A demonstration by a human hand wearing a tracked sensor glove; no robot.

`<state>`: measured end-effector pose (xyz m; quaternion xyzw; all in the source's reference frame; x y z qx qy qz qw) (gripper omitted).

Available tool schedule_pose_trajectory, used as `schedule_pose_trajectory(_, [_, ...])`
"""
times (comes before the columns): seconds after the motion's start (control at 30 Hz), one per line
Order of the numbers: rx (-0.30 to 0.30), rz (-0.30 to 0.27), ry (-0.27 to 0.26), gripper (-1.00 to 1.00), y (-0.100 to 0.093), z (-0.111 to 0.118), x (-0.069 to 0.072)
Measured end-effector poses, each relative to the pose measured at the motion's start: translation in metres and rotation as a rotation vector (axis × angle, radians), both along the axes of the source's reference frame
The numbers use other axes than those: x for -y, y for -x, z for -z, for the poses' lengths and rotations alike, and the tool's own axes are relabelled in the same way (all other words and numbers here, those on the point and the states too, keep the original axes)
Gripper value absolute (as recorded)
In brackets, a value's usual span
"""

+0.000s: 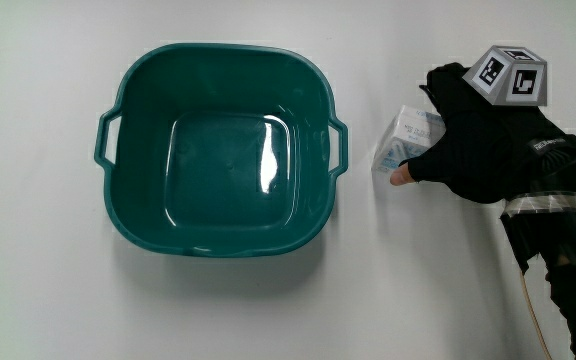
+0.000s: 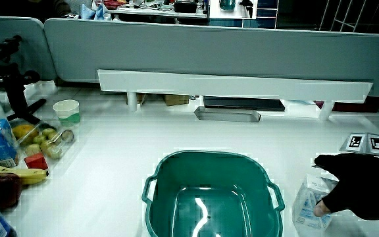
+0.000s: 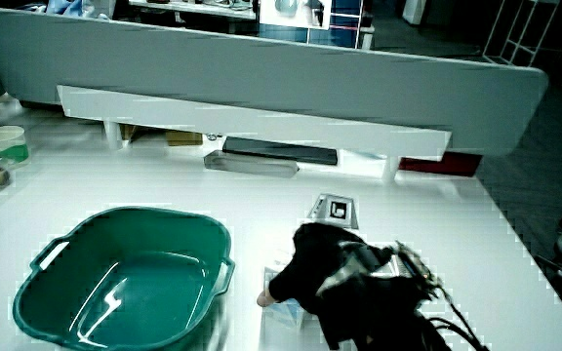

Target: Pick milk from desk

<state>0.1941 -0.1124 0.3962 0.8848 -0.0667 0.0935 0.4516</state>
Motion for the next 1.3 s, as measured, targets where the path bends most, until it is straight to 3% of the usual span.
schedule_pose_trajectory(0.33, [0.046, -0.028, -0.087, 0.30, -0.0036, 0.0037, 0.0023])
schedule_pose_trajectory(1.1, [0.066, 0.011, -0.127, 1.00, -0.0025, 0.0048, 0.0028])
schedule_pose_trajectory(1.3, [0.051, 0.034, -0.163, 1.00, 0.0014, 0.0089, 0.0021])
